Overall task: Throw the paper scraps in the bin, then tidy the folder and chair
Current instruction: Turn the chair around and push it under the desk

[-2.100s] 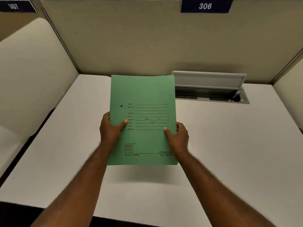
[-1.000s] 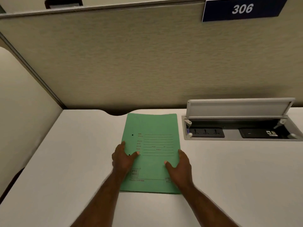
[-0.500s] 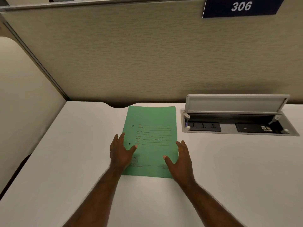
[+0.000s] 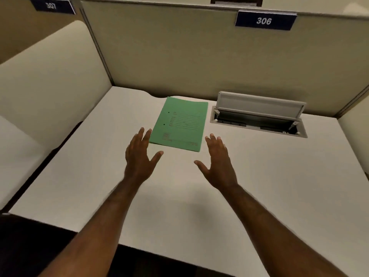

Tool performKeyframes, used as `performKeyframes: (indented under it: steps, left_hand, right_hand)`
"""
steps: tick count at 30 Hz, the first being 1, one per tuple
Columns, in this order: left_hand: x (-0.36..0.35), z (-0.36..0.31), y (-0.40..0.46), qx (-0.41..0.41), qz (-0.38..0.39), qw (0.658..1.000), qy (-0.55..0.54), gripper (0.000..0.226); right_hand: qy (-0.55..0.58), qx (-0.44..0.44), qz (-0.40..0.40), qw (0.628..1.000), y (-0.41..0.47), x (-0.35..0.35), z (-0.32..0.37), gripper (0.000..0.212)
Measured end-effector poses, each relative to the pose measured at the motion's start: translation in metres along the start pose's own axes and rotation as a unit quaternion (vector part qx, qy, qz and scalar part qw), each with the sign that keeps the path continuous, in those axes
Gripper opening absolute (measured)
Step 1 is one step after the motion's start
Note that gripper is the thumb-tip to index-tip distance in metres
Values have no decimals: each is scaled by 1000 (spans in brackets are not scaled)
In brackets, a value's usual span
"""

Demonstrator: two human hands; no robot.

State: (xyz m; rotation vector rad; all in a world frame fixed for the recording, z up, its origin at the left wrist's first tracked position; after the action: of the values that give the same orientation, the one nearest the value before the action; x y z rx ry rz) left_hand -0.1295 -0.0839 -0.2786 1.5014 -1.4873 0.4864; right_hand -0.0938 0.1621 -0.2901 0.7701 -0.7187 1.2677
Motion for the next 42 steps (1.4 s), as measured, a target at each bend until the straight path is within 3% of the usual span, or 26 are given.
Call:
performKeyframes:
  steps: [7,15,24,35,42]
  left_hand:
    - [60,-46,-119,42,-28,999,-22,77]
    - [119,-45,-235,85,-15,996,1,76]
    - [196,-17,-371,138,-61,989,2,72]
    - [299,13,-562,206,-69,974,60,72]
    - [363,40,-621,209,-113,969,62,73]
  right_hand:
    - [-14,49,19,999,-109,43,30,80]
    - [3,80,38,996,-201,55,66,78]
    - [28,102,97,990,-319,12,123,76]
    - [74,155,152,973,-501,-71,264,78]
    - [79,200,174,961,-556,-91,320,77]
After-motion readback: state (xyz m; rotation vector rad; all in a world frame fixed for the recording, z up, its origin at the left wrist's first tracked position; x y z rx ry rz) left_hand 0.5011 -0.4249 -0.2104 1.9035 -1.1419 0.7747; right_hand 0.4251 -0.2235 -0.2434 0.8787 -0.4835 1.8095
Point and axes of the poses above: each hand's wrist, its own y-axis towards the middle knuckle, its own x-axis out of the back of the hand, z = x × y, the point moved 2 cm from there along y, towards the middle knuckle, and after that the axes turned 12 degrees about -x, right-handed, at the moved point
